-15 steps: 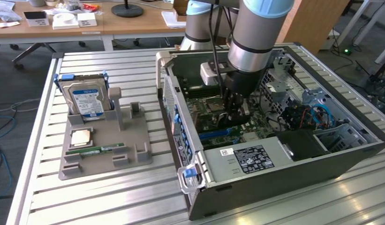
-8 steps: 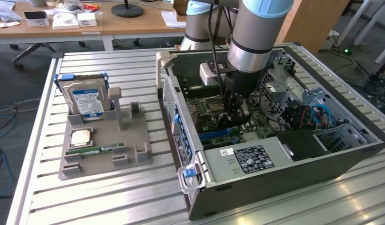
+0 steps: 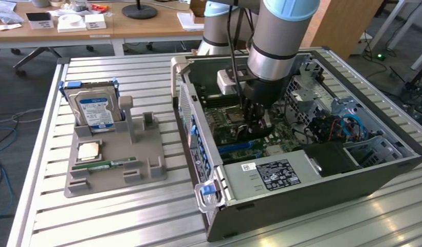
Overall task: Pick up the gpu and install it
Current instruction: 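Insert the gpu into the slot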
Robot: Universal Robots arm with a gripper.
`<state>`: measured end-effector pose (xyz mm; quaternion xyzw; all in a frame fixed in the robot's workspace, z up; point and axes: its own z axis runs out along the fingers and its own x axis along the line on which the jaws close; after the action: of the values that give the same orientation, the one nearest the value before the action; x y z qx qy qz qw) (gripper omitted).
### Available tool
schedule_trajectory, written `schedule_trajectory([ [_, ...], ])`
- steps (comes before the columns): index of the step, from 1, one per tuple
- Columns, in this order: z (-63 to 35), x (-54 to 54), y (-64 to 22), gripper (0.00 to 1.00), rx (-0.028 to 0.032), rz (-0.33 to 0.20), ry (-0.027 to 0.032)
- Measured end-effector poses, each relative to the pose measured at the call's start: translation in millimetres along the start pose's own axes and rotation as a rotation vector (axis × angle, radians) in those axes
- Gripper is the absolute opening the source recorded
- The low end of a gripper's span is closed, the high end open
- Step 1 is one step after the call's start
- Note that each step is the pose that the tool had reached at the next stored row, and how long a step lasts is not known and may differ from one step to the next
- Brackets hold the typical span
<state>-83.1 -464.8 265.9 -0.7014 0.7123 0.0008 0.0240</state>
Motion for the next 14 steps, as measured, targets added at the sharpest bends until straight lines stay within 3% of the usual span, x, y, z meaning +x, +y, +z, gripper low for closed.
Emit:
schedule_trajectory([
  [14,6.4,0.1,3.1,0.26,0.0004,0.000,0.0000],
])
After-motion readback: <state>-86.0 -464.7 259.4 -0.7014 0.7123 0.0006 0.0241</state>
